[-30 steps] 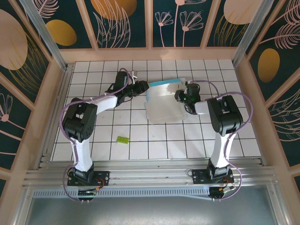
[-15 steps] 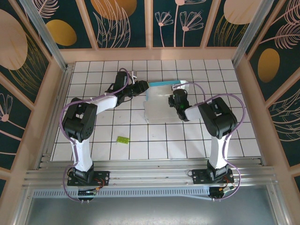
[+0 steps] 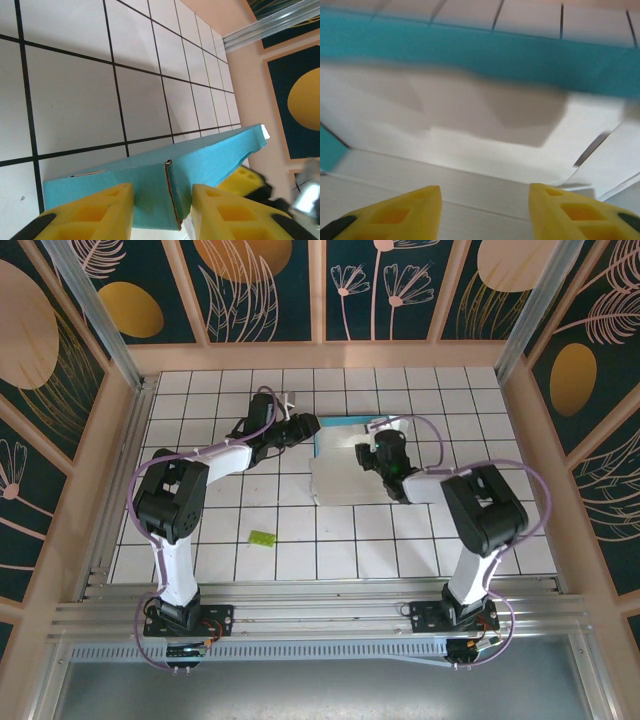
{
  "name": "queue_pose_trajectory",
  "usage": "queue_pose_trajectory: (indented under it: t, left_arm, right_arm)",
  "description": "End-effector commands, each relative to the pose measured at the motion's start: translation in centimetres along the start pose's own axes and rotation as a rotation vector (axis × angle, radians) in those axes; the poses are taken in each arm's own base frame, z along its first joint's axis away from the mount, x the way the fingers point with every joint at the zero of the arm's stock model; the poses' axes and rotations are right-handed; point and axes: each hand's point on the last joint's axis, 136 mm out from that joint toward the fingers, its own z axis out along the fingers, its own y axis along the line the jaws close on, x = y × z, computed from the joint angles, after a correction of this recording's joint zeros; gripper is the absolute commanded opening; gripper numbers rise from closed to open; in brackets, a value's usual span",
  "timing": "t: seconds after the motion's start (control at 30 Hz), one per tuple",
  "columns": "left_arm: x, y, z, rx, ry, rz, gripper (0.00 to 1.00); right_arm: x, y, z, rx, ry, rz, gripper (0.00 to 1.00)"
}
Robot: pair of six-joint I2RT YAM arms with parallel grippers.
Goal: Fold the paper box
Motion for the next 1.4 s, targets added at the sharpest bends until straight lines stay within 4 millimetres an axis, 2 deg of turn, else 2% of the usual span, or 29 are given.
queue_pose_trajectory:
  t: [0.0,0.1,0.17,0.3,0.43,0.57,0.67,0.73,0.83,0.9,1.13,1.2,1.37]
  left_arm:
    - [0.0,-1.0,0.0,0.023,0.009,0.007,0.35]
    - [0.0,-1.1,0.0,0.025,0.009,0.006,0.35]
    - [0.0,-1.1,0.0,0.025,0.009,0.007,0.35]
    - [0.0,-1.3,0.0,0.028,0.008,0.008,0.35]
    - [0.1,-1.3,0.0,0.029,0.012,0.007,0.35]
    - [0.3,-1.4,-0.1,0.03,0.014,0.011,0.35]
    - [0.3,-1.5,-0.2,0.029,0.019,0.012,0.35]
    - [0.3,-1.6,-0.1,0.03,0.022,0.012,0.35]
    - [0.3,-1.6,-0.1,0.03,0.02,0.012,0.35]
    - [0.2,-1.7,0.1,0.031,0.019,0.011,0.35]
    - [0.3,-1.8,0.8,0.039,0.033,0.012,0.35]
    - [0.3,-1.8,0.9,0.039,0.032,0.012,0.35]
    - [0.5,-1.4,1.2,0.031,0.038,0.008,0.35]
  right_arm:
    - [-2.8,-1.1,-2.8,-0.101,-0.063,0.094,0.62]
    - [-3.7,-3.1,-4.6,-0.167,-0.086,0.13,0.8]
    - [-3.6,-3.9,-5.6,-0.216,-0.096,0.1,0.99]
    - [-2.6,-6.5,-4.8,-0.215,-0.024,0.099,0.99]
    - [-1.0,-8.2,-2.3,-0.209,0.079,0.122,0.92]
    - [-0.4,-9.0,-0.7,-0.19,0.09,0.111,0.86]
    - [-0.6,-9.6,0.3,-0.192,0.107,0.119,0.76]
    - [-0.7,-9.6,0.7,-0.195,0.106,0.124,0.63]
    - [-0.6,-9.6,1.0,-0.184,0.116,0.121,0.43]
    - [-0.4,-9.4,1.0,-0.18,0.13,0.118,0.34]
    - [-0.2,-7.5,0.3,-0.209,0.148,0.092,0.19]
    - [-0.6,-7.0,0.1,-0.231,0.137,0.135,0.15]
    - [-0.9,-6.2,-0.3,-0.269,0.109,0.298,0.14]
